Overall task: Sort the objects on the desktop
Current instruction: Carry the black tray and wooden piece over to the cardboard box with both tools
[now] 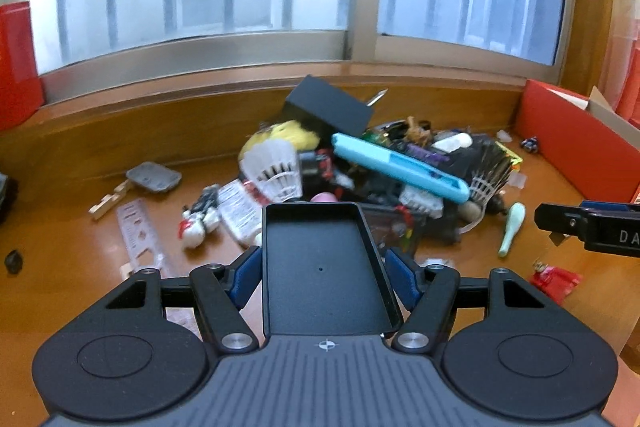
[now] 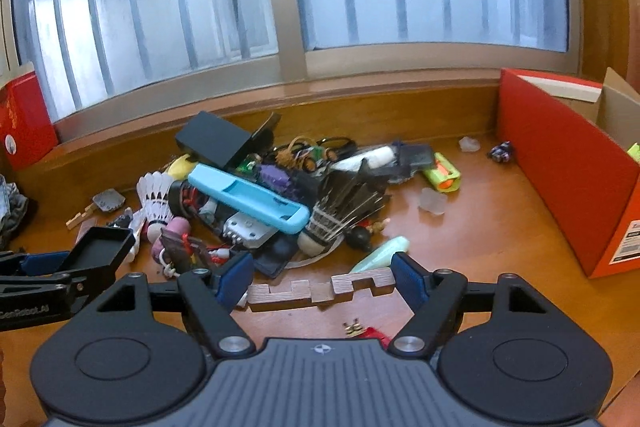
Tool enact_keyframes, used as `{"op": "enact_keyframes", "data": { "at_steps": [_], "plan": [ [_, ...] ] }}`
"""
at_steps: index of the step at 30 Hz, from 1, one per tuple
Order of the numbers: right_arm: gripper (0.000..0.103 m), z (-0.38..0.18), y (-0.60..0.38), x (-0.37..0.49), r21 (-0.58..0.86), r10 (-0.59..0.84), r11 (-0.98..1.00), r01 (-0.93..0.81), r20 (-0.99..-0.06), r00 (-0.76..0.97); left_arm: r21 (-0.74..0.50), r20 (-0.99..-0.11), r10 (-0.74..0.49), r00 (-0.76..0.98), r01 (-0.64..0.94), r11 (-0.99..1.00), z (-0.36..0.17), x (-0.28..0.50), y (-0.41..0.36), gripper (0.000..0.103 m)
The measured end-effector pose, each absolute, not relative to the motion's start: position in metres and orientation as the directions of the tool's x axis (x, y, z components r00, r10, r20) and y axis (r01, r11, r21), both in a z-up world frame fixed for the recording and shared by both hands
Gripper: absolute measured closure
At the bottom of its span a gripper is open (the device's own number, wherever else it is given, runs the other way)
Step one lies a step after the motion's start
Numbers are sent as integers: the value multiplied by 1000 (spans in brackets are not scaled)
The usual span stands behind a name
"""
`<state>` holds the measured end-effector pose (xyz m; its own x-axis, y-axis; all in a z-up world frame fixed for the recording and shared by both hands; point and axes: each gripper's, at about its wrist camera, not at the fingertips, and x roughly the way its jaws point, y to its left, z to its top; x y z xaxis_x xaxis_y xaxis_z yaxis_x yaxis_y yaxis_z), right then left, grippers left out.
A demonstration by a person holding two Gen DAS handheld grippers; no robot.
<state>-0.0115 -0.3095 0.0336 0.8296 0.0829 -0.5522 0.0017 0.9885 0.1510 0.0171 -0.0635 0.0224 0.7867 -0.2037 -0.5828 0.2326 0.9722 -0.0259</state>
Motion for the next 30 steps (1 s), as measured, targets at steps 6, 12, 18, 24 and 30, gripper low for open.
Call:
{"op": "enact_keyframes", "data": {
  "at_steps": [6,12,18,24,30],
  "plan": [
    [26,39,-344,-11,164,104,986,-17,-537,837,-24,-583,-199,788,228,973,25,24,-103,37],
    [26,46,-398,-3,173,144,983,-61,-524,840,-32,-591,-175,788,194,981,26,31,-153,37],
    [26,48,-443,11,169,224,973,-158,-520,824,-42,-583,-112,805,108,993,28,32,-196,36],
    [26,45,-469,19,172,299,954,-245,-531,793,-44,-591,-48,805,26,999,30,25,-218,36],
    [26,51,-470,22,194,357,934,-300,-509,783,-14,-574,-40,818,39,999,40,29,-225,38]
  ]
}}
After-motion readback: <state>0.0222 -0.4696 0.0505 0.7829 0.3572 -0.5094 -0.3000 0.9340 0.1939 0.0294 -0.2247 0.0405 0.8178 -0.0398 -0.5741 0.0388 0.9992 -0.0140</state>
